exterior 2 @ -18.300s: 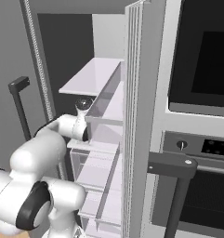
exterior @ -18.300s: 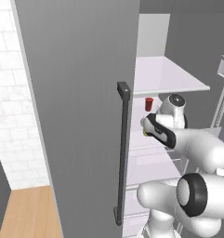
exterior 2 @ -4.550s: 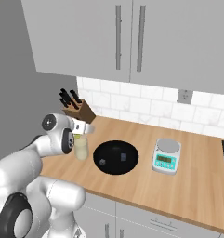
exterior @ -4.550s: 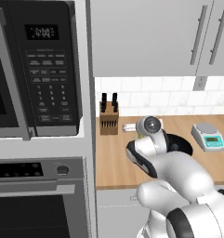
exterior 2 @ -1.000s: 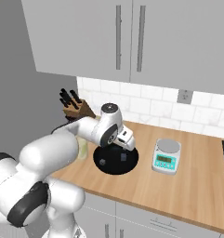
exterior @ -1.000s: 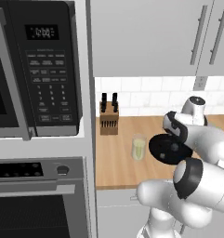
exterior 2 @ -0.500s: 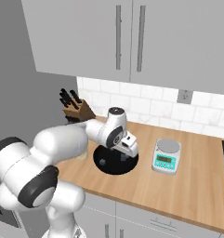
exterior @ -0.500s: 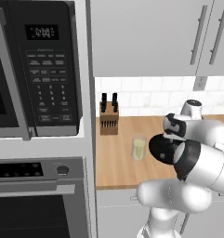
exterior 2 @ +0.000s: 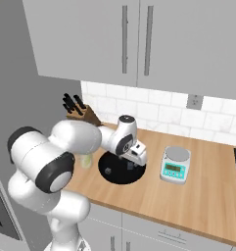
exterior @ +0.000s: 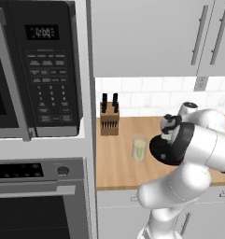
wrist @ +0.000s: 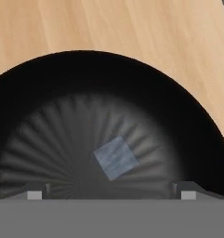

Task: Grab a lemon wedge from the fridge and one ice cube from the ice bowl, and put them in the glass of lemonade.

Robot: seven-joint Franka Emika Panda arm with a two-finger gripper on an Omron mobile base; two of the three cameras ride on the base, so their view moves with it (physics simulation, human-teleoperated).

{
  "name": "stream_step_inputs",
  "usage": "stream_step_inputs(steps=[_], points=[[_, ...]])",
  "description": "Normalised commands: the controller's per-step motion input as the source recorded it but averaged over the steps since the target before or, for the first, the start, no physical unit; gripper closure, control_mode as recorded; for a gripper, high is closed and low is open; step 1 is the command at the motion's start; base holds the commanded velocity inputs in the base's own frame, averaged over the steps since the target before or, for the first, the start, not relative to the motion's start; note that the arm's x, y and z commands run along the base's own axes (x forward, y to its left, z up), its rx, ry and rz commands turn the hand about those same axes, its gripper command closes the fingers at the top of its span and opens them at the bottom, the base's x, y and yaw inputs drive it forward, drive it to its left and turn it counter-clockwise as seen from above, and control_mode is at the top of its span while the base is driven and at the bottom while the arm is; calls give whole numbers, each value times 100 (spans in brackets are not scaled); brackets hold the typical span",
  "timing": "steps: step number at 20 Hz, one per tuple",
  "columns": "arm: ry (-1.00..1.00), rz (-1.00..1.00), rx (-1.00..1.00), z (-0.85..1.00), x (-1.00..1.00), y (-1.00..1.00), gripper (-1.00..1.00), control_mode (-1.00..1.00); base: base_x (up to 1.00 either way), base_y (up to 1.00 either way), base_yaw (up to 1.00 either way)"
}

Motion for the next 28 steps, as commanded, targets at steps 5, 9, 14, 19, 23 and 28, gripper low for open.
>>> stream_step_inputs(steps=[5,9,14,19,23,28], points=[[4,0,0,-32,5,-18,-100,-100,0,0,0],[4,0,0,-29,3,-12,-100,-100,0,0,0],[2,0,0,-18,10,0,-100,-100,0,0,0],[2,0,0,-23,0,1,-100,-100,0,0,0],[1,0,0,-22,13,4,-100,-100,0,0,0],[0,0,0,0,0,1,-100,-100,0,0,0]])
